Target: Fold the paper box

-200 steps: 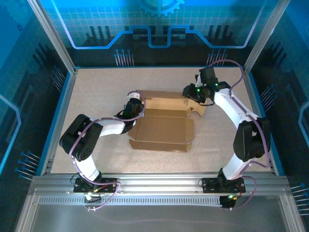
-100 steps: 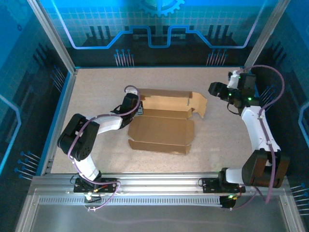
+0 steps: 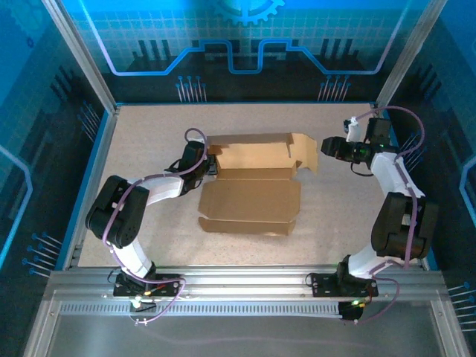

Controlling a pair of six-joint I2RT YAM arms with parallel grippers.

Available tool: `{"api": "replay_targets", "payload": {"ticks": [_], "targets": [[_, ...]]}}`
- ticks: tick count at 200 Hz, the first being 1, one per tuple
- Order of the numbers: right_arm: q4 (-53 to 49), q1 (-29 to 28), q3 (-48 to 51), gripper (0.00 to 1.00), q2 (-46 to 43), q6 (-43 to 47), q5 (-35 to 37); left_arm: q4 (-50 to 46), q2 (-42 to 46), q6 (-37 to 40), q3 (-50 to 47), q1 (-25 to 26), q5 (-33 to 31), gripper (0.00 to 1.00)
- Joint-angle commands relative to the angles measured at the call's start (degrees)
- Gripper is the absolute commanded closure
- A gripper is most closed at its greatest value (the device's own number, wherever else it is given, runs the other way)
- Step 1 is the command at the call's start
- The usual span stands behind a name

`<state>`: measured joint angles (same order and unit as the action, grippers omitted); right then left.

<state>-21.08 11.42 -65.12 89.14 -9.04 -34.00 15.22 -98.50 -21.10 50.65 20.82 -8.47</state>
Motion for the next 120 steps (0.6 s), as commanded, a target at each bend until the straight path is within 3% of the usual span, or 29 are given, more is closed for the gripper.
{"api": "replay_targets", "payload": {"ticks": [1, 60, 120], "targets": [[-0.71, -2.62, 1.13, 0.5, -4.18, 3.16, -3.38, -2.01, 1.54, -1.62, 1.47, -0.16, 1.53, 1.0], [-2.23, -8.22, -0.91, 0.5, -3.08, 9.86, -0.45, -1.52, 1.84, -1.82, 0.95, -0.16, 2.13, 1.0], [-1.41, -10.57, -1.84, 0.52, -1.13, 19.74, -5.83, -2.17, 2.0, -2.14, 1.44, -0.43, 3.72, 1.0]]}}
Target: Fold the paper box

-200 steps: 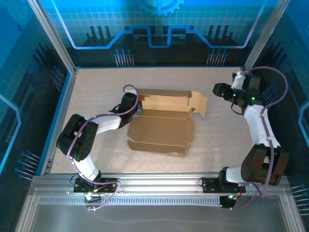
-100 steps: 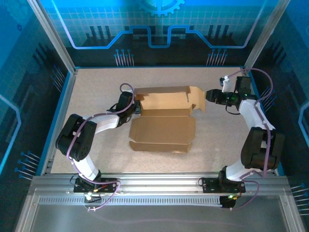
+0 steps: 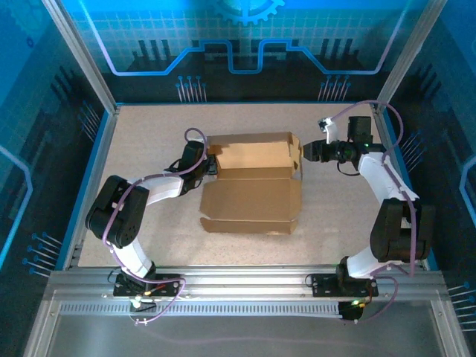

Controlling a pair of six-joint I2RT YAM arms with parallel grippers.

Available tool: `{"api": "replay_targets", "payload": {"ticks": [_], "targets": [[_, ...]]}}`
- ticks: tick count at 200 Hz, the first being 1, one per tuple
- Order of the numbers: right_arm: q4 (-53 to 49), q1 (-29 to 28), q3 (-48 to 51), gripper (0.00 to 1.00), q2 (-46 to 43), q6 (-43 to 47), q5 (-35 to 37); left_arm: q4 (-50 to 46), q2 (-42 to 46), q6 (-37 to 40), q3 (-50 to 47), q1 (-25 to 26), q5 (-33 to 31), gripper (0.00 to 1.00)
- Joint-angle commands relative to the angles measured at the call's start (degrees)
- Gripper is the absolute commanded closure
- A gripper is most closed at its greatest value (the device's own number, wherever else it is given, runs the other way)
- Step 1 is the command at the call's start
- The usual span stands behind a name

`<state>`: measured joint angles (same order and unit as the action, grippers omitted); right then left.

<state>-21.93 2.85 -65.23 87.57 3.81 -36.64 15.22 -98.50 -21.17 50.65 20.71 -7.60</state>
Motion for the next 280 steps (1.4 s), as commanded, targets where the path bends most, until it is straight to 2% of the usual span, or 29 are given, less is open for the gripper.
{"api": "replay_targets", "payload": {"ticks": [1, 32, 69, 100, 125, 139, 167, 190, 217, 233, 254, 280], "targets": [[-0.69, -2.08, -1.78, 0.52, 0.47, 7.12, -3.22, -2.15, 2.04, -2.05, 1.45, -0.32, 2.89, 1.0], [-2.88, -5.02, -1.67, 0.52, 0.67, 11.43, -3.9, -3.18, 2.09, -2.03, 1.99, -0.76, 3.31, 1.0], [-2.74, -7.07, -0.88, 0.49, 0.14, 11.49, 0.7, -4.36, 2.26, -2.04, 2.34, -0.98, 3.53, 1.0], [1.05, -3.07, 2.03, 0.5, -3.7, 4.73, 2.04, -4.91, 2.35, -1.73, 2.21, -0.97, 2.98, 1.0], [-1.81, -2.74, 1.88, 0.48, -4.07, 2.96, 4.88, -4.51, 2.12, -1.68, 2.17, -0.97, 2.85, 1.0], [-0.63, -2.61, 3.41, 0.48, -4.8, -0.9, 7.78, -5.02, 1.8, -2.03, 2.56, -0.94, 2.6, 1.0], [5.7, -2.31, 11.82, 0.34, -12.18, -12.87, 15.05, -6.61, 1.29, -3.78, 3.74, -1.21, 2.95, 1.0], [9.58, -2.17, 19.56, 0.24, -20.62, -18.73, 13.4, -6.75, 0.83, -6.73, 4.01, -2.33, 5.36, 1.0], [9.11, -2.2, 24.04, 0.19, -27.53, -21.72, 8.24, -7.04, 0.68, -7.81, 4.14, -2.82, 5.58, 1.0], [8.52, -3.58, 25.29, 0.17, -28.16, -22.25, 4.35, -6.96, 0.52, -8.85, 4.35, -3.28, 6.61, 1.0], [6.96, -7.37, 25.91, 0.18, -27.1, -23.39, 9.27, -6.44, 0.41, -10.06, 4.44, -3.48, 8.02, 1.0], [5.53, -6.42, 26.16, 0.35, -21.96, -26.5, 14.38, -6.28, 1.06, -10.58, 4.28, -3.7, 8.9, 1.0]]}}
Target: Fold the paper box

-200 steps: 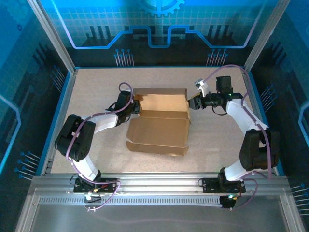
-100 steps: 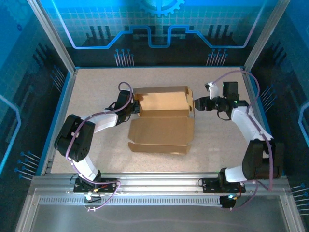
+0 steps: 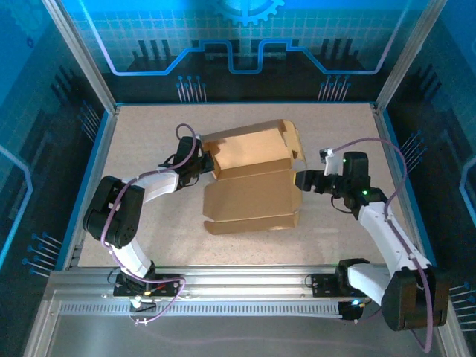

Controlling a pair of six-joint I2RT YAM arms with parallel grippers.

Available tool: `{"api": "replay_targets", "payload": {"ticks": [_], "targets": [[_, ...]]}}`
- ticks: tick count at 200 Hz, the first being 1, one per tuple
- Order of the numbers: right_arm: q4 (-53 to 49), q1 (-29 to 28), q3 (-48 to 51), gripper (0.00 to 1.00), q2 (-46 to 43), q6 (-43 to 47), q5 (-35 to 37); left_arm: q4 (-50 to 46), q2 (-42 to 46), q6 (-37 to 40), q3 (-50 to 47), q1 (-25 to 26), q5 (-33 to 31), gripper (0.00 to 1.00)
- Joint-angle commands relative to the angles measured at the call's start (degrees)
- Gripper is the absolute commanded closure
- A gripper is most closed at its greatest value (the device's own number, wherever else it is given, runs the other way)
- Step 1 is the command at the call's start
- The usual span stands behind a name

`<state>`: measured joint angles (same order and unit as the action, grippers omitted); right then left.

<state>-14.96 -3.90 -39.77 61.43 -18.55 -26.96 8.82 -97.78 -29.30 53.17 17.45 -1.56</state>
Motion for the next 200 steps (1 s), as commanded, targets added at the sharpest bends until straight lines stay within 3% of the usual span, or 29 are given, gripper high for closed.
{"api": "replay_targets", "payload": {"ticks": [1, 42, 61, 73, 106, 132, 179, 200], "targets": [[-1.59, 0.45, 0.63, 0.35, 4.47, -4.22, 4.89, 0.13, 0.37, -2.44, 1.72, -0.42, 2.88, 1.0], [1.52, 3.47, 2.1, 0.61, 10.39, -8.87, 4.74, 0.32, 1.36, -2.69, 1.33, -1.24, 3.67, 1.0], [4.83, 3.57, 2.44, 0.72, 10.59, -9.28, 0.33, -0.14, 1.28, -2.02, 1.59, -1.2, 3.42, 1.0], [6.92, 3.64, 2.64, 0.85, 10.64, -9.45, -2.44, 0.18, 1.27, -2.23, 1.42, -1.19, 3.49, 1.0], [13.94, 4.16, 3.67, 1.0, 12.68, -12.21, -11.8, 0.4, 1.62, -2.56, 1.5, -1.22, 3.93, 1.0], [20.31, 4.94, 5.36, 1.0, 12.41, -18.06, -15.42, 2.02, 2.06, -4.26, 0.71, -2.09, 5.91, 1.0], [17.25, 6.9, 4.09, 0.93, 14.5, -25.47, -14.5, 8.86, 3.0, -9.35, -1.32, -3.9, 11.72, 1.0], [21.92, 7.65, 5.17, 0.92, 16.54, -31.64, -17.2, 8.85, 4.03, -9.65, -1.01, -3.92, 11.87, 1.0]]}}
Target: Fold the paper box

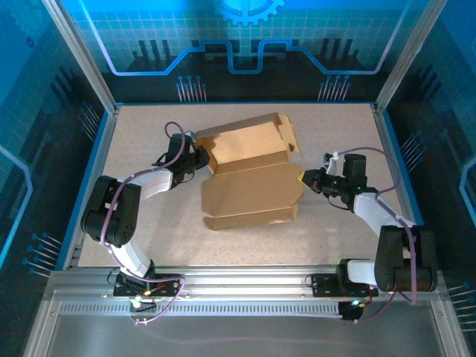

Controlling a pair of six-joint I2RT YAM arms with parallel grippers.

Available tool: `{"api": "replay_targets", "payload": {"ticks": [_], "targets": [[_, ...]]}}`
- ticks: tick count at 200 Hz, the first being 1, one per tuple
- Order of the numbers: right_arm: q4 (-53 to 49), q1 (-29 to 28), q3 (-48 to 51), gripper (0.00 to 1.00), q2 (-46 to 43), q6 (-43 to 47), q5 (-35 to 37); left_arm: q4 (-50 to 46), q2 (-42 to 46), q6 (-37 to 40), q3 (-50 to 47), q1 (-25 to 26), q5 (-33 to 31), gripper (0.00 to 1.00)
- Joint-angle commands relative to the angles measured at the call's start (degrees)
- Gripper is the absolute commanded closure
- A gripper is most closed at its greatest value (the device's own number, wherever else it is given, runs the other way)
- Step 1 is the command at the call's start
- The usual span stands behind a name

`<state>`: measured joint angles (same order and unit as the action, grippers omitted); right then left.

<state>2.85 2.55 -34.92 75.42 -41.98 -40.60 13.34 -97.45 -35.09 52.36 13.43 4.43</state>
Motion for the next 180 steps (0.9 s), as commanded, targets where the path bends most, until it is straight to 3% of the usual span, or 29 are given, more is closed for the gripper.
{"api": "replay_targets", "payload": {"ticks": [1, 20, 37, 67, 83, 120, 149, 180], "targets": [[4.32, 1.22, 0.35, 0.92, 2.64, -8.47, -3.76, 4.32, 3.73, -3.81, -0.22, 0.1, 5.91, 1.0], [8.7, 1.23, 0.31, 0.9, 3.51, -12.09, -6.95, 4.01, 4.19, -3.65, -0.06, 0.01, 5.95, 1.0], [6.62, 1.62, -1.13, 0.83, 2.83, -9.3, -7.39, 3.67, 4.11, -3.1, -0.02, -0.01, 5.57, 1.0], [-7.97, 1.75, -6.46, 0.47, -3.49, 6.48, -0.42, 1.51, 4.27, -0.97, 0.19, 0.04, 3.85, 1.0], [-14.07, 1.81, -9.5, 0.35, -6.76, 14.73, 1.93, 0.22, 4.33, 0.24, 0.37, 0.01, 3.2, 1.0], [-20.14, 1.74, -18.05, 0.3, -10.72, 29.88, 5.29, -1.38, 4.38, 2.04, 0.98, 0.05, 2.76, 1.0], [-24.43, 1.76, -27.49, 0.29, -6.33, 35.58, 10.33, -1.27, 4.11, 2.55, 1.43, 0.04, 3.97, 1.0], [-27.83, 1.49, -36.62, 0.27, 2.35, 50.59, -3.0, -2.25, 2.87, 4.58, 3.02, 0.1, 7.0, 1.0]]}}
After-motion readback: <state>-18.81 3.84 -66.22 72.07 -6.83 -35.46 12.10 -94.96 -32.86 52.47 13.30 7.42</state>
